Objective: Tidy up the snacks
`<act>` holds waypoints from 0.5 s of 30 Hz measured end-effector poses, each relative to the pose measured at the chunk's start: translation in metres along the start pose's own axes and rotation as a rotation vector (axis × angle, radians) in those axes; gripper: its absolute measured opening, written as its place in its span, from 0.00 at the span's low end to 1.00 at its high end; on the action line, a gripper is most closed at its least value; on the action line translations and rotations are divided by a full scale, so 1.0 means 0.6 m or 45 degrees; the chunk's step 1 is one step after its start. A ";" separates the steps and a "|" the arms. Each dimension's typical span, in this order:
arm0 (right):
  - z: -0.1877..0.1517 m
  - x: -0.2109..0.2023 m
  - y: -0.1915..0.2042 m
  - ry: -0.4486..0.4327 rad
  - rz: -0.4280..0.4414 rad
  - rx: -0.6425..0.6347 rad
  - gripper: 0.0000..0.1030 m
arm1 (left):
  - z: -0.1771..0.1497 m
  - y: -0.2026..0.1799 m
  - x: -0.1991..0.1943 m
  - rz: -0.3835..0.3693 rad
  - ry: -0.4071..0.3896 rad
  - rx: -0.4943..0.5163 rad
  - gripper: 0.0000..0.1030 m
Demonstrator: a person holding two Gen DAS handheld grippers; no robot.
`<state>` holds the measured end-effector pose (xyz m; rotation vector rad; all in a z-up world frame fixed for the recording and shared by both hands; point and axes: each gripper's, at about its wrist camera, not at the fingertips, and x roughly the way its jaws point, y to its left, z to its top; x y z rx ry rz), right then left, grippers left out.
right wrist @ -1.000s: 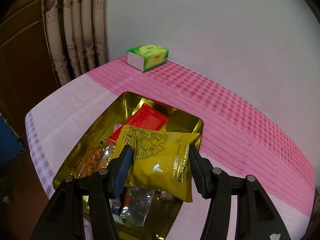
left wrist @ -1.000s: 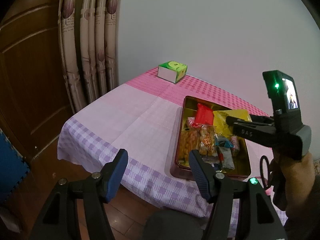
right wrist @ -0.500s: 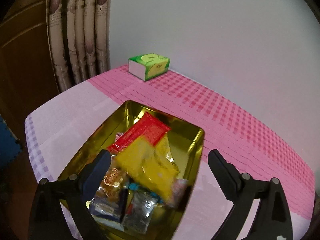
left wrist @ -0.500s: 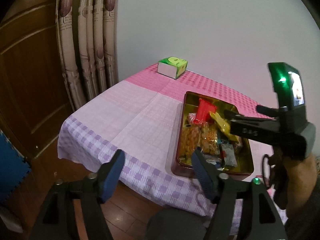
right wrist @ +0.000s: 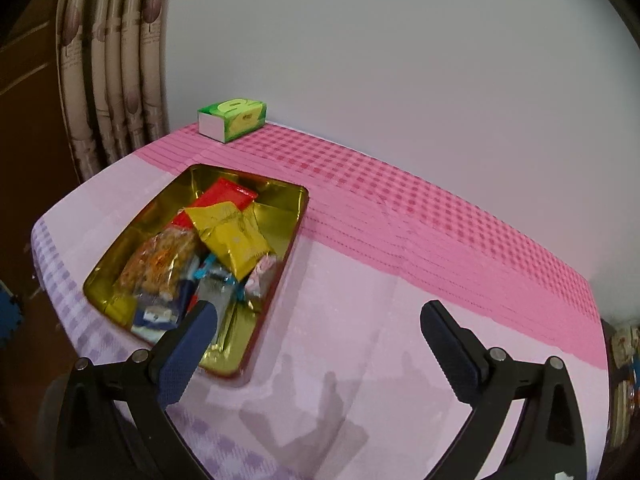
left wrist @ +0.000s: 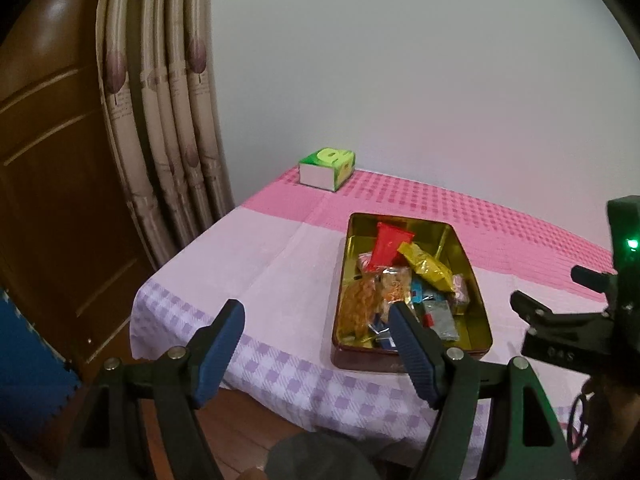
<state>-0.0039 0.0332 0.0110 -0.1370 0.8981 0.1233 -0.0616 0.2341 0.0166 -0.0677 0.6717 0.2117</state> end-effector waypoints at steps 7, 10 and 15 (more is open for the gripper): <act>-0.005 -0.060 -0.011 -0.058 0.002 0.047 0.99 | 0.000 -0.025 -0.021 0.028 -0.062 0.080 0.74; -0.008 -0.088 -0.013 -0.092 0.012 0.055 0.99 | -0.002 -0.037 -0.030 0.012 -0.094 0.109 0.74; -0.013 -0.117 -0.015 -0.126 0.034 0.067 0.99 | -0.005 -0.056 -0.041 0.014 -0.130 0.167 0.75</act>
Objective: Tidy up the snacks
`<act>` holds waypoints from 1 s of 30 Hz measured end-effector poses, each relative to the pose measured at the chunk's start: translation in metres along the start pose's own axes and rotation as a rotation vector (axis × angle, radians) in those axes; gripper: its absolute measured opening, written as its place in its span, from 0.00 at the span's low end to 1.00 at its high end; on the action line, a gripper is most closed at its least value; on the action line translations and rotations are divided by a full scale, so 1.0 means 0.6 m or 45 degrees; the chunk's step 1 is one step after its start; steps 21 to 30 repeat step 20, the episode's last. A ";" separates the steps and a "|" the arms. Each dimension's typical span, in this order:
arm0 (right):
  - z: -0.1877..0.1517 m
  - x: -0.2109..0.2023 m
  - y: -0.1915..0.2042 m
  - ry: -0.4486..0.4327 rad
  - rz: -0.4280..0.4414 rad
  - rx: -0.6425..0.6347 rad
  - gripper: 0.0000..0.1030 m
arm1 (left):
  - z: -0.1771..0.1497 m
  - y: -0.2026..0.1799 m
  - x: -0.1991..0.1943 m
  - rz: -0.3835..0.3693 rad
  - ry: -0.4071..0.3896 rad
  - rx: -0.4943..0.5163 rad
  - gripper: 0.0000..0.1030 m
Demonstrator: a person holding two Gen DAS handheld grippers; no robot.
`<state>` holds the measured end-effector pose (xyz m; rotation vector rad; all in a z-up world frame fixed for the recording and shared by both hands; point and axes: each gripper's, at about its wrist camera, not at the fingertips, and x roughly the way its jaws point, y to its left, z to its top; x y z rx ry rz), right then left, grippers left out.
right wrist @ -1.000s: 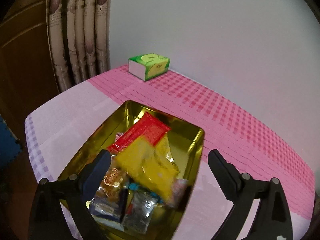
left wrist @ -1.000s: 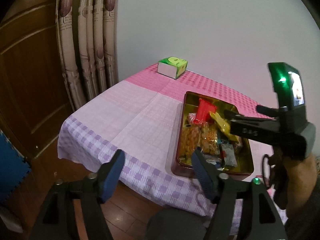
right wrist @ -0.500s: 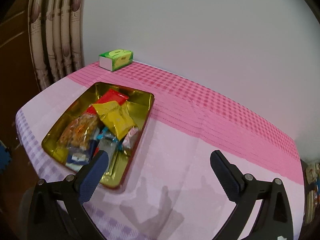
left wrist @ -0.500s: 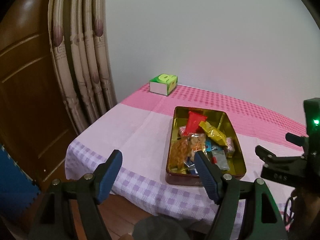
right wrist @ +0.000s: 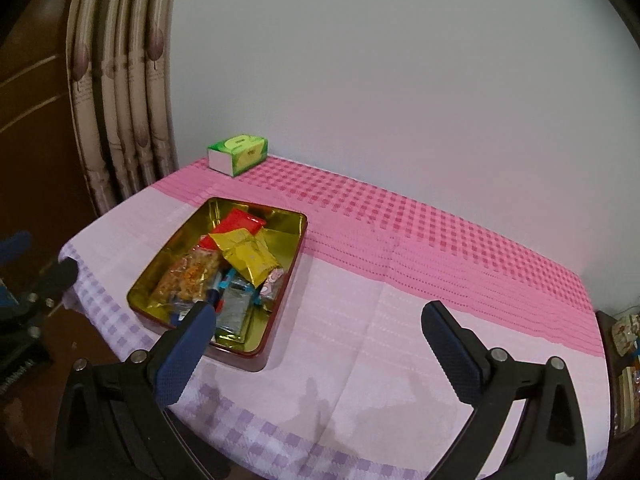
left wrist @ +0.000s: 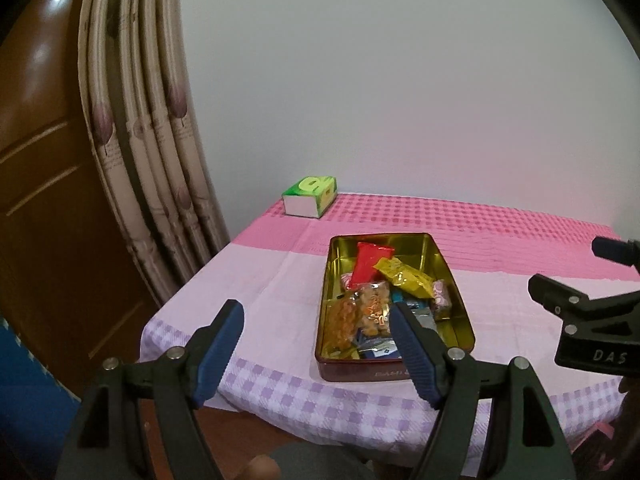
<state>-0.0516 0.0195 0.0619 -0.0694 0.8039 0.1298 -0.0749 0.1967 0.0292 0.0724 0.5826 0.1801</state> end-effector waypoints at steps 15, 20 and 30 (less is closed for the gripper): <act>-0.004 -0.011 -0.001 -0.005 0.014 0.005 0.99 | -0.008 -0.015 -0.008 -0.007 -0.031 0.036 0.81; -0.004 -0.009 -0.002 -0.005 0.013 0.006 0.99 | -0.007 -0.009 -0.007 -0.005 -0.024 0.008 0.81; -0.004 -0.009 -0.002 -0.005 0.013 0.006 0.99 | -0.007 -0.009 -0.007 -0.005 -0.024 0.008 0.81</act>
